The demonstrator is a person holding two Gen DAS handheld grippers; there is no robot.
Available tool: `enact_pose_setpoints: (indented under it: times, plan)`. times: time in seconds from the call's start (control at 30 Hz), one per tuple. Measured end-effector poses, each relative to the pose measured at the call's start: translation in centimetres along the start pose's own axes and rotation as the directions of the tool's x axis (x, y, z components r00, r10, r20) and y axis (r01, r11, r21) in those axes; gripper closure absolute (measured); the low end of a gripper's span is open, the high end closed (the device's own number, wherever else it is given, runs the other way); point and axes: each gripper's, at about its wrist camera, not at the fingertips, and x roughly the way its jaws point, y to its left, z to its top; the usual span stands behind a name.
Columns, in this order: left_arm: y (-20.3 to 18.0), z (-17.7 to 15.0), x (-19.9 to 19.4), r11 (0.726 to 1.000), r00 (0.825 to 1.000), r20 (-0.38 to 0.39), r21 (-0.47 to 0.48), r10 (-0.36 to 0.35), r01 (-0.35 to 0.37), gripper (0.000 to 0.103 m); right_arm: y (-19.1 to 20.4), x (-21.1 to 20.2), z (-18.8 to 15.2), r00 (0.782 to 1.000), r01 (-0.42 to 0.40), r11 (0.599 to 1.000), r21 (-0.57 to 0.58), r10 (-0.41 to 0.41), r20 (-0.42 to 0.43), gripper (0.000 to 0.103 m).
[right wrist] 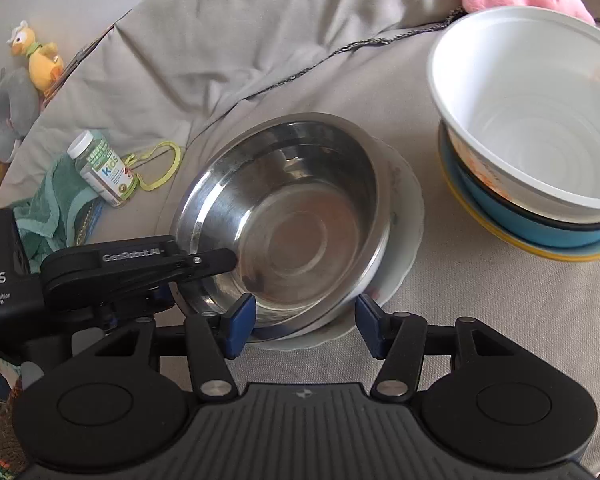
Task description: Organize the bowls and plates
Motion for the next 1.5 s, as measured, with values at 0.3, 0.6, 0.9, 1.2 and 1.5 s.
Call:
enact_pose_setpoints:
  times: [0.3, 0.6, 0.9, 1.2, 1.5]
  plan:
    - [0.3, 0.4, 0.5, 1.000, 1.000, -0.004, 0.004, -0.013, 0.013, 0.069, 1.3, -0.1, -0.4, 0.997, 0.070, 0.997, 0.033, -0.070, 0.013, 0.041]
    - [0.4, 0.3, 0.4, 1.000, 1.000, -0.001, 0.012, -0.026, 0.026, 0.070, -2.4, 3.2, -0.5, 0.996, -0.010, 0.943, 0.333, 0.041, -0.085, 0.041]
    - [0.0, 1.1, 0.8, 0.999, 1.000, 0.010, 0.033, -0.005, 0.005, 0.070, -0.9, 4.0, -0.4, 0.998, -0.014, 0.971, 0.241, 0.029, -0.059, 0.049]
    - [0.1, 2.4, 1.7, 1.000, 1.000, 0.021, 0.027, -0.001, 0.001, 0.070, -0.7, 5.6, 2.2, 1.000, -0.014, 0.976, 0.216, 0.017, -0.011, 0.050]
    - [0.3, 1.3, -1.0, 1.000, 0.995, 0.098, -0.012, -0.016, 0.017, 0.069, -1.6, 1.8, 0.7, 0.995, -0.096, 0.981, 0.166, 0.091, 0.040, 0.047]
